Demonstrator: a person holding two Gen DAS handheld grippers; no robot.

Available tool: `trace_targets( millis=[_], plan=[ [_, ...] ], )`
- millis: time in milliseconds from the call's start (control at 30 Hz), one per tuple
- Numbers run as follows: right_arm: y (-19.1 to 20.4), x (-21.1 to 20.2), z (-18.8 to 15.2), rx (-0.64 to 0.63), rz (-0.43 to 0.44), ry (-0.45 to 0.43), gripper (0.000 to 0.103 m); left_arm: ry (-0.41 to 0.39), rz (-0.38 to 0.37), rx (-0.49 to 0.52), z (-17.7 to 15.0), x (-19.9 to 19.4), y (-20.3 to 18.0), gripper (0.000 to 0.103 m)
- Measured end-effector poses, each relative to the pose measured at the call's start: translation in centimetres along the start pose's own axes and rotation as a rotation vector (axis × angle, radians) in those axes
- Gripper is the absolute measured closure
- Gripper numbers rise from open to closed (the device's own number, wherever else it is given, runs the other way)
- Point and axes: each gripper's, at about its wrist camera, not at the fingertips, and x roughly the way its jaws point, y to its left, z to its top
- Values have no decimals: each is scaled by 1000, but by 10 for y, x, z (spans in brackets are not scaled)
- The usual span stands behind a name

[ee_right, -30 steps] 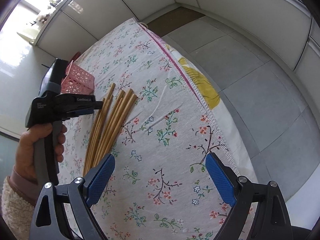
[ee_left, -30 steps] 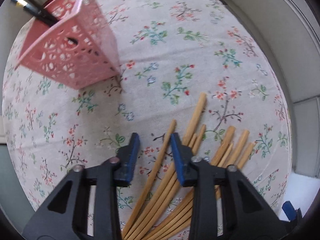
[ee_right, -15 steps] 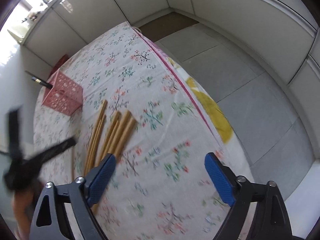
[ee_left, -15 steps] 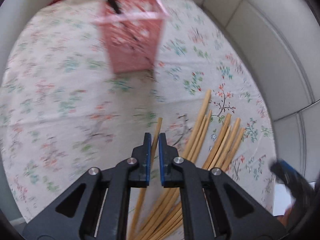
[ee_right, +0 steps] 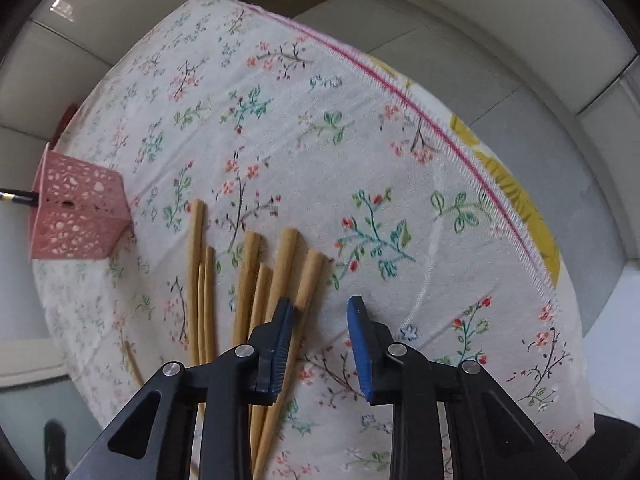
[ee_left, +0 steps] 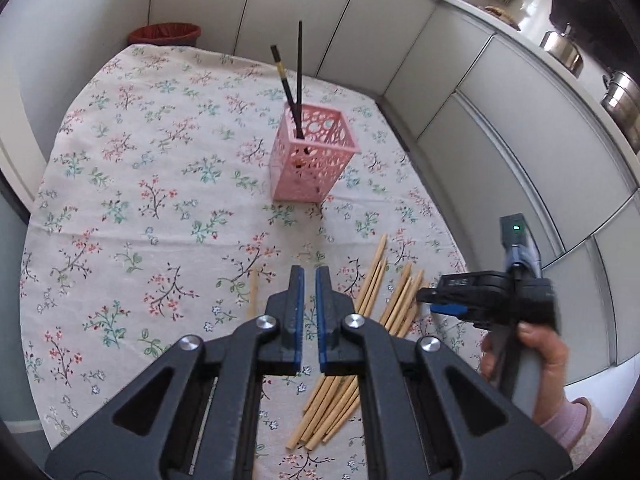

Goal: Organize utensils
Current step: 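Lift the wooden chopstick with the left tool while the right tool grasps another wooden chopstick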

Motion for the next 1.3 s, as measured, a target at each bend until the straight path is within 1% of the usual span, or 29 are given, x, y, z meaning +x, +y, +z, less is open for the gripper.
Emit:
trace_targets(
  millis=[33, 100, 133, 167, 200, 233, 267, 300, 367, 433, 500, 567, 633, 667, 700, 733, 767, 800, 833, 900, 933, 967, 1033, 1067, 1133, 1200, 1233, 1267, 1300],
  plan=[
    [4, 1, 0, -7, -22, -11, 76, -1, 0, 4, 1, 0, 2, 97],
    [14, 2, 2, -22, -69, -30, 82, 8, 15, 2, 0, 3, 8, 97],
    [18, 3, 2, -29, -90, -39, 83, 15, 20, -6, 0, 4, 11, 97],
    [22, 4, 3, -42, -107, -50, 87, 44, 28, -23, 2, 9, 17, 96],
    [26, 4, 3, -55, -116, -59, 90, 88, 27, -33, 3, 17, 24, 86],
    [28, 4, 3, -67, -119, -61, 91, 137, 20, -44, 4, 25, 30, 78],
    [30, 4, 2, -90, -121, -63, 92, 170, 19, -71, 4, 32, 36, 62],
    [30, 4, 0, -118, -120, -66, 94, 205, 37, -121, 6, 43, 47, 56],
    [28, 3, -4, -187, -129, -58, 95, 273, 80, -127, 7, 60, 53, 56],
    [24, 1, -7, -236, -134, -40, 95, 329, 131, -100, 11, 80, 51, 56],
    [18, 0, -8, -260, -134, -26, 95, 369, 167, -68, 13, 97, 44, 56],
    [12, -1, -9, -277, -128, -17, 95, 422, 189, -58, 14, 117, 39, 56],
    [11, -2, -11, -298, -124, -19, 95, 452, 254, -27, 10, 133, 33, 56],
    [11, -2, -13, -314, -131, -26, 95, 457, 293, 1, 7, 138, 30, 64],
    [11, -3, -16, -332, -139, -34, 95, 429, 327, 44, 6, 137, 24, 81],
    [6, -5, -21, -344, -142, -42, 95, 420, 343, 72, 4, 137, 18, 84],
    [7, -7, -25, -360, -140, -63, 95, 424, 340, 77, 2, 137, 15, 95],
    [7, -8, -29, -363, -123, -83, 95, 414, 344, 82, 0, 136, 13, 96],
    [5, -9, -35, -360, -105, -98, 95, 398, 347, 81, -2, 133, 13, 96],
    [-6, -14, -43, -341, -39, -122, 95, 367, 343, 72, -7, 128, 13, 97],
    [-12, -20, -49, -336, 29, -143, 95, 342, 320, 66, -11, 122, 14, 97],
    [-23, -27, -53, -343, 65, -176, 95, 331, 299, 56, -19, 115, 14, 97],
    [-31, -48, -68, -382, 124, -256, 95, 309, 241, 23, -28, 99, 18, 97],
    [-34, -61, -77, -404, 161, -300, 95, 265, 206, 24, -34, 82, 16, 97],
    [-39, -87, -96, -448, 197, -386, 95, 191, 187, 40, -43, 51, 9, 97],
    [-46, -114, -113, -495, 248, -465, 95, 120, 142, 46, -52, 19, 0, 97],
    [-47, -122, -116, -507, 261, -488, 95, 82, 130, 57, -57, 1, -6, 97],
    [-49, -132, -125, -522, 271, -514, 95, 53, 126, 67, -61, -13, -12, 97],
    [-46, -139, -127, -529, 281, -526, 95, 35, 121, 71, -63, -20, -16, 97]
  ],
)
